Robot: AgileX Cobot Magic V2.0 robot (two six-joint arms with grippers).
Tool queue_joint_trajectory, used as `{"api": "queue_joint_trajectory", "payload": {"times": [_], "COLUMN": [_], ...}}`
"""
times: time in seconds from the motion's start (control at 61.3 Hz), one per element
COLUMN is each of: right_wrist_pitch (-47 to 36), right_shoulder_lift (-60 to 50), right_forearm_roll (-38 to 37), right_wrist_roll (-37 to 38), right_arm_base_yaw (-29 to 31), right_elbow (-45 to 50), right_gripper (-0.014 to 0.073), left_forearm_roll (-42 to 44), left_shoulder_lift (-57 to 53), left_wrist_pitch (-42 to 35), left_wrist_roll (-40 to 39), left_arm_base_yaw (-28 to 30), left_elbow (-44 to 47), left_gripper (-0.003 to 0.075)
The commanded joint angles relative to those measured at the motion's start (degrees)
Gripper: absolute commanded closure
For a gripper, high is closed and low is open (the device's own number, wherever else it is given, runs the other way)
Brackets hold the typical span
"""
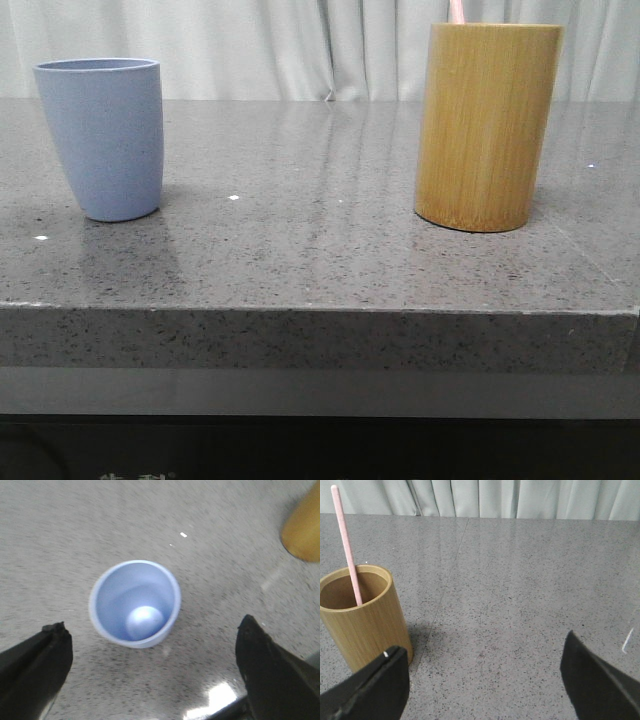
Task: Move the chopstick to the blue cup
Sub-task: 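Lower the left gripper over the light blue cup and grasp its rim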
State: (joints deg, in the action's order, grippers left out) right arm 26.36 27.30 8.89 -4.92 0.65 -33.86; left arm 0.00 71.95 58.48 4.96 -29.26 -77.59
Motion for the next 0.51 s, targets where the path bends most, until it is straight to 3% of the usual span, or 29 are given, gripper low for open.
{"api": "queue_joint_trajectory", "payload": {"times": [0.0, 0.13, 0.489], "right_wrist_pitch": [-4.8, -4.8, -4.8], "right_shoulder_lift": [0.5, 0.5, 0.5], "right_forearm_roll": [0.1, 0.1, 0.1], "right_wrist_roll": [-0.3, -0.3, -0.3], "right_arm_base_yaw": [0.2, 0.2, 0.2], "right_elbow": [-2.2, -2.2, -2.2], "right_gripper": [-0.0031, -0.0031, -0.0031], "left_forearm_roll": [0.0, 0.0, 1.3], "left_shoulder_lift": [3.7, 10.1, 18.7], "left_wrist_pitch": [1.7, 5.0, 4.6], "left_wrist_roll": [-0.2, -0.4, -0.4], "left_arm_base_yaw": [-2.1, -3.1, -3.1], "left_elbow": [-5.3, -9.5, -10.5], "left_gripper": [0.0083, 0.0083, 0.0085]}}
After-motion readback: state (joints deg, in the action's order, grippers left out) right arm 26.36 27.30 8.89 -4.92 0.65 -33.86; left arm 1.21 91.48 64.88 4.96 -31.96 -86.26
